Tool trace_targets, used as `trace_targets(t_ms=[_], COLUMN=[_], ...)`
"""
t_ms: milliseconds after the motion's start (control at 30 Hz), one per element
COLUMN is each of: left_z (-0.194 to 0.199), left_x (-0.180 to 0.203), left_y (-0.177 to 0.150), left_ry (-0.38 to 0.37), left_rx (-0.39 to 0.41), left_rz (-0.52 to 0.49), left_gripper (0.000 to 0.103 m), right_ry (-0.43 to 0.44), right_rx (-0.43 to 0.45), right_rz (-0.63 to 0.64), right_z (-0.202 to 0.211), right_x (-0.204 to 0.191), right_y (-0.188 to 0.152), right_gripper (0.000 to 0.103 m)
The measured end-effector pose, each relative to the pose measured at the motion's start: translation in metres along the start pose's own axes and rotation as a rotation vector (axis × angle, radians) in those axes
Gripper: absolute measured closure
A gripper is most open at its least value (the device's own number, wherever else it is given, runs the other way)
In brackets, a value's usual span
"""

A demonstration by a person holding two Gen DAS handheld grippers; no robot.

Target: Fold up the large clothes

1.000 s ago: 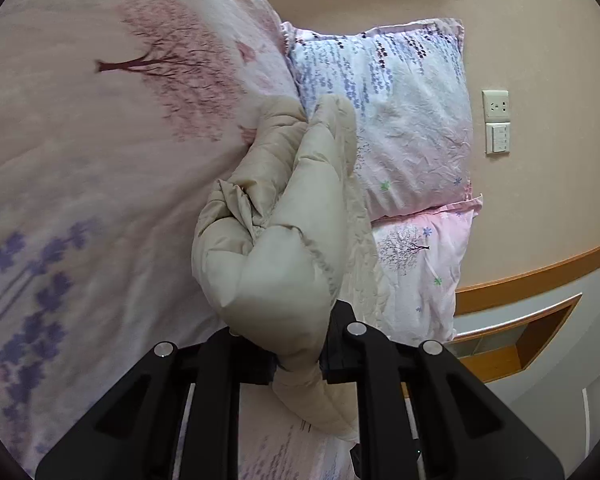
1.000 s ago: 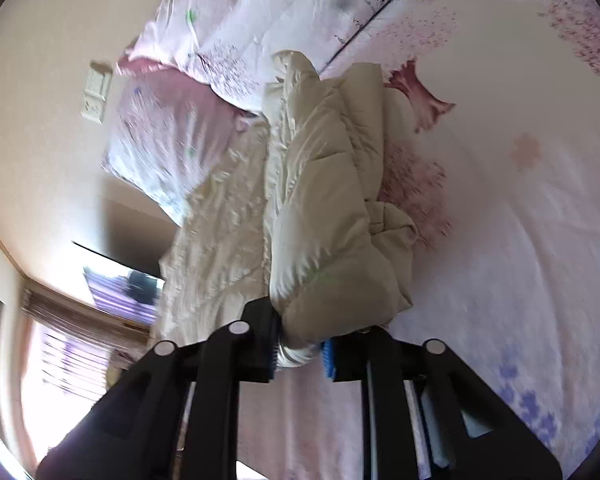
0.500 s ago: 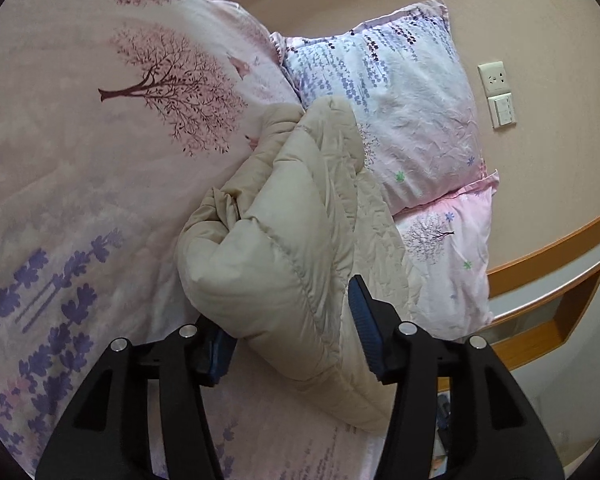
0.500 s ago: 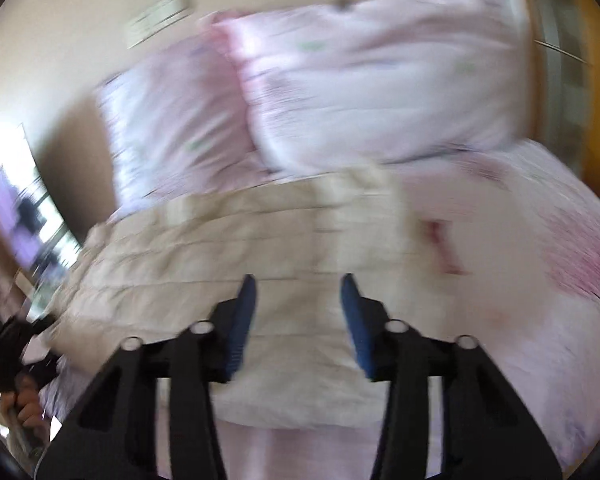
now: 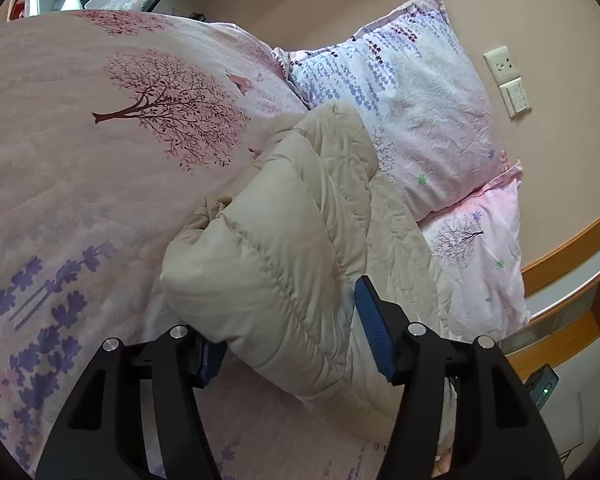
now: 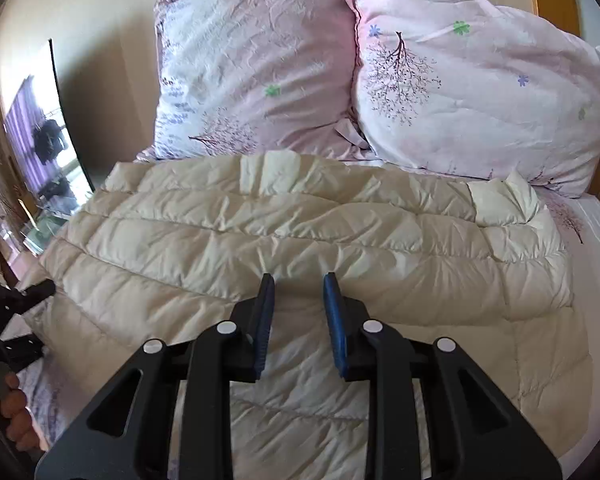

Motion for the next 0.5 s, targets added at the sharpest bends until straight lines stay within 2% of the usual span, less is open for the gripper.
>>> trace_targets(t_ms=[200, 367, 500], left_z=[-0.006, -0.008, -0.011], left_x=[0.003, 0.003, 0.005], left_y=[0.002, 0.004, 0.006], left_ry=[0.022, 0.036, 0.033], left_rx=[-0.016, -0.014, 0.003], left_rz=[-0.005, -0.003, 0.008], left_gripper=[0.042, 0.042, 0.043], right_ry=[-0.028, -0.013, -0.068], right_rx=[-0.043, -0.025, -0.073], right_rz=[0.005, 0.009, 0.046], right_z=[-0.016, -0.013, -0.03], right_x=[-0.001, -0.006, -0.012], right_y=[-0.005, -0.003, -0.007], right_gripper=[0.076, 0.074, 0.074])
Point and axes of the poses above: each gripper's, at about its wrist camera, not at the fingertips, and z roughly against the way its jaws point, x to its right, y to its top, the point moved 5 cm from there along -z, roughly the way its jaws point, and after that the axes turned 11 degrees about -x, right-handed, at the moved point
